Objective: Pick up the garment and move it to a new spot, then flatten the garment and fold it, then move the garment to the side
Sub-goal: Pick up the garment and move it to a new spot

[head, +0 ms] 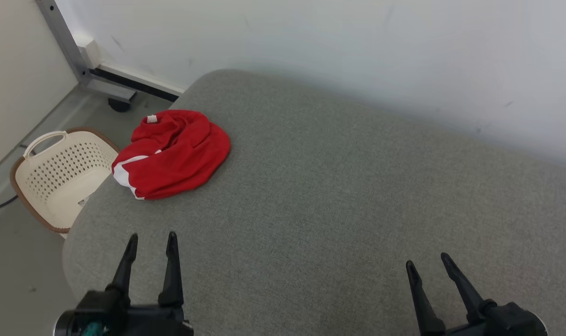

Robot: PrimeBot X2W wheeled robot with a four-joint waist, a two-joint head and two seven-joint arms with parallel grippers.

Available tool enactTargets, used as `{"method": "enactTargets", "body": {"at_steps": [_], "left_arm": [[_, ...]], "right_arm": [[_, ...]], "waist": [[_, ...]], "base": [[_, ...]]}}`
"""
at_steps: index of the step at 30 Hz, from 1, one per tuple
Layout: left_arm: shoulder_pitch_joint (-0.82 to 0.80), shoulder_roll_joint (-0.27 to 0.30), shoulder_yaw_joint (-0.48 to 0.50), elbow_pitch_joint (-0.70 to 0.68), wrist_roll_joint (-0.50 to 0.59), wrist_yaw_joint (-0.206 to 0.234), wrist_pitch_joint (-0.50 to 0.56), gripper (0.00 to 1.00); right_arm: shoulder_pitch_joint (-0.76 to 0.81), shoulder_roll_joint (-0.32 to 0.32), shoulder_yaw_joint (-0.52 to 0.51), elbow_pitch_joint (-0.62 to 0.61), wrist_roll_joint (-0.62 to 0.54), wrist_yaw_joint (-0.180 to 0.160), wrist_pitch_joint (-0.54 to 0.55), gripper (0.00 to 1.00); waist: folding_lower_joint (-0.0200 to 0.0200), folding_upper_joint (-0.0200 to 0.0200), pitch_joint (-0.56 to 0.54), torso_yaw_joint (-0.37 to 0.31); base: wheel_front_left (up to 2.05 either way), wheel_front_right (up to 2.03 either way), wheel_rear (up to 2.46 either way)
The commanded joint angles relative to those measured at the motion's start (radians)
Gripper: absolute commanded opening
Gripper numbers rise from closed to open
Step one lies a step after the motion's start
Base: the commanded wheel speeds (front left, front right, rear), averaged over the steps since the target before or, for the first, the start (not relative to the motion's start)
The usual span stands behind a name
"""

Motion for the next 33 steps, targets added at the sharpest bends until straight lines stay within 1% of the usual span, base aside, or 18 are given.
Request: {"method": "enactTargets", "body": {"at_steps": [1, 4, 6, 8, 11, 13, 19, 24, 27, 28, 29, 32, 33], "left_arm": [[-0.049, -0.002, 0.002, 0.032, -0.004, -0.008, -0.002, 1.0], [-0.162, 0.003, 0.018, 0.116, 0.003, -0.018, -0.002, 1.0], [-0.247, 0.014, 0.038, 0.195, -0.016, -0.023, -0.002, 1.0], [-0.335, 0.032, 0.057, 0.267, -0.031, -0.025, -0.001, 1.0], [-0.452, 0.061, 0.081, 0.375, -0.053, -0.022, 0.036, 1.0], [-0.531, 0.085, 0.099, 0.439, -0.064, -0.019, 0.071, 1.0], [-0.732, 0.129, 0.132, 0.616, -0.117, -0.024, 0.172, 1.0], [-0.882, 0.165, 0.173, 0.774, -0.17, 0.013, 0.301, 1.0], [-0.958, 0.184, 0.188, 0.842, -0.186, 0.026, 0.364, 1.0], [-0.978, 0.192, 0.188, 0.867, -0.189, 0.027, 0.388, 1.0], [-0.978, 0.192, 0.188, 0.867, -0.189, 0.027, 0.388, 1.0], [-1.037, 0.213, 0.182, 0.921, -0.195, 0.022, 0.452, 1.0], [-1.054, 0.221, 0.175, 0.936, -0.185, 0.03, 0.467, 1.0]], "right_arm": [[-0.015, -0.016, 0.003, 0.002, -0.008, -0.003, -0.001, 1.0], [-0.044, -0.046, 0.016, 0.005, -0.01, -0.003, -0.001, 1.0], [-0.063, -0.065, 0.029, 0.007, -0.014, -0.003, -0.001, 1.0], [-0.08, -0.086, 0.031, 0.008, -0.017, -0.003, -0.001, 1.0], [-0.103, -0.112, 0.024, 0.004, -0.018, -0.003, -0.001, 1.0], [-0.114, -0.127, 0.019, -0.001, -0.021, -0.003, -0.001, 1.0], [-0.144, -0.163, 0.009, -0.016, -0.026, -0.003, -0.001, 1.0], [-0.171, -0.186, 0.018, -0.021, -0.033, -0.003, -0.001, 1.0], [-0.196, -0.207, 0.023, -0.022, -0.033, -0.003, -0.001, 1.0], [-0.204, -0.214, 0.023, -0.023, -0.033, -0.003, -0.001, 1.0], [-0.204, -0.214, 0.023, -0.023, -0.033, -0.003, -0.001, 1.0], [-0.225, -0.23, 0.022, -0.025, -0.029, -0.003, 0.0, 1.0], [-0.231, -0.236, 0.02, -0.024, -0.028, -0.003, 0.0, 1.0]], "waist": [[-0.0001, -0.0001, 0.066, -0.016], [-0.0001, -0.0001, 0.112, -0.031], [-0.0001, -0.0001, 0.139, -0.047], [-0.0001, -0.0001, 0.165, -0.064], [-0.0001, -0.0001, 0.203, -0.091], [-0.0001, -0.0001, 0.229, -0.108], [-0.0001, -0.0001, 0.306, -0.143], [-0.0001, -0.0001, 0.369, -0.164], [-0.0001, -0.0001, 0.407, -0.176], [-0.0001, -0.0001, 0.417, -0.181], [-0.0001, -0.0001, 0.417, -0.181], [-0.0001, -0.0001, 0.449, -0.193], [-0.0001, -0.0001, 0.458, -0.195]], "base": [[0.0, 0.0, 0.0], [0.0, 0.0, 0.0], [0.0, 0.0, 0.0], [0.0, 0.0, 0.0], [0.0, 0.0, 0.0], [0.0, 0.0, 0.0], [0.0, 0.0, 0.0], [0.0, 0.0, 0.0], [0.0, 0.0, 0.0], [0.0, 0.0, 0.0], [0.0, 0.0, 0.0], [0.0, 0.0, 0.0], [0.0, 0.0, 0.0]]}}
